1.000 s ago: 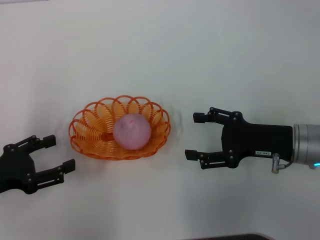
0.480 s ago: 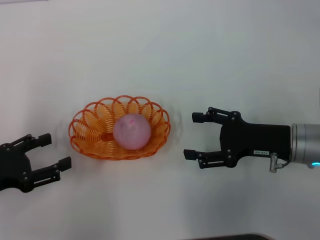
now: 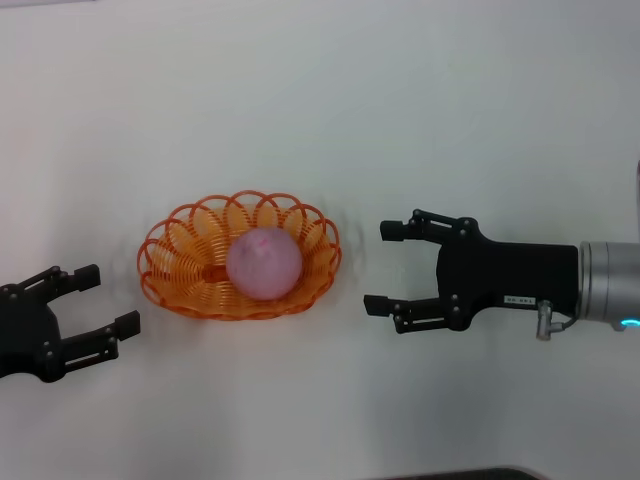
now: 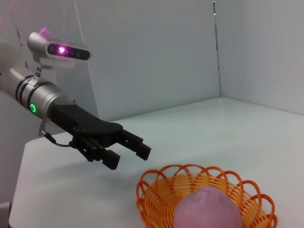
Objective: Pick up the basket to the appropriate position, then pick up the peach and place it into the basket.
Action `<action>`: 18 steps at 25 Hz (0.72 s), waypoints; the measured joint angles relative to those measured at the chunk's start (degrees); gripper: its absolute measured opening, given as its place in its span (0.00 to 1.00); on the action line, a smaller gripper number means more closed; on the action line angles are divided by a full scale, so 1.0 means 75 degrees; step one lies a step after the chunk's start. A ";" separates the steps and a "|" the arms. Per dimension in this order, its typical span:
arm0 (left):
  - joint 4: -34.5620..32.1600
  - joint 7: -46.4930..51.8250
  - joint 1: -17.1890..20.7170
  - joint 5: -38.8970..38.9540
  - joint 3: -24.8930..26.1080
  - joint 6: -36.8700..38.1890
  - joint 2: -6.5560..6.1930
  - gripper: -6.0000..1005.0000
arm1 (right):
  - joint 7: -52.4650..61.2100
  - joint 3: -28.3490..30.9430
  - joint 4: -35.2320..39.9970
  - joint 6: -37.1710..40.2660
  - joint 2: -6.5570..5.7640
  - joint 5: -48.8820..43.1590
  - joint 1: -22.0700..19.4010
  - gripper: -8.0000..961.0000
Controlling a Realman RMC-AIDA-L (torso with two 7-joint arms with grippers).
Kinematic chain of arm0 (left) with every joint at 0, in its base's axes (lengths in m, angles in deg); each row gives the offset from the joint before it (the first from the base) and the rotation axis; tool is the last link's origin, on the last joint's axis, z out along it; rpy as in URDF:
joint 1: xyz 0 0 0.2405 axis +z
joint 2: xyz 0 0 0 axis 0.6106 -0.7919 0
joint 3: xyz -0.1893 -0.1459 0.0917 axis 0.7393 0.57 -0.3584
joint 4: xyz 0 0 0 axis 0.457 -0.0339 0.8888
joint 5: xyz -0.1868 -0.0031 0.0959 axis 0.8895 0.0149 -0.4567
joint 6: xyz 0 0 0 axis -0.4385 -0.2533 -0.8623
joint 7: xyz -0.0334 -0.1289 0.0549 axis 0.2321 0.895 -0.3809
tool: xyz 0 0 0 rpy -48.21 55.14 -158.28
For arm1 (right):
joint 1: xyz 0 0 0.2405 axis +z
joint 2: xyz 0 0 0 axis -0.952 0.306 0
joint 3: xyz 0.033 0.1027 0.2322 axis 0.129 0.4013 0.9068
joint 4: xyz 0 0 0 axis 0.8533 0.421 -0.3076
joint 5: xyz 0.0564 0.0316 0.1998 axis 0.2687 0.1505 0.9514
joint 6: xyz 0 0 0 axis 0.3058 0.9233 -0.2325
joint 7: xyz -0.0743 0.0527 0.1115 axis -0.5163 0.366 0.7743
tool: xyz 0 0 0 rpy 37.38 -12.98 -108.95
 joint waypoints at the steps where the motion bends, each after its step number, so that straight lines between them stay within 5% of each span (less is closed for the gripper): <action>1: 0.0000 0.0000 0.0000 0.0000 0.0000 -0.0002 0.0000 0.86 | 0.0000 0.0001 0.0000 0.0001 0.0000 0.0001 0.0014 0.99; 18: 0.0016 0.0000 -0.0012 0.0000 0.0000 -0.0005 -0.0001 0.86 | 0.0001 -0.0009 -0.0106 0.0008 0.0012 0.0000 0.0134 0.99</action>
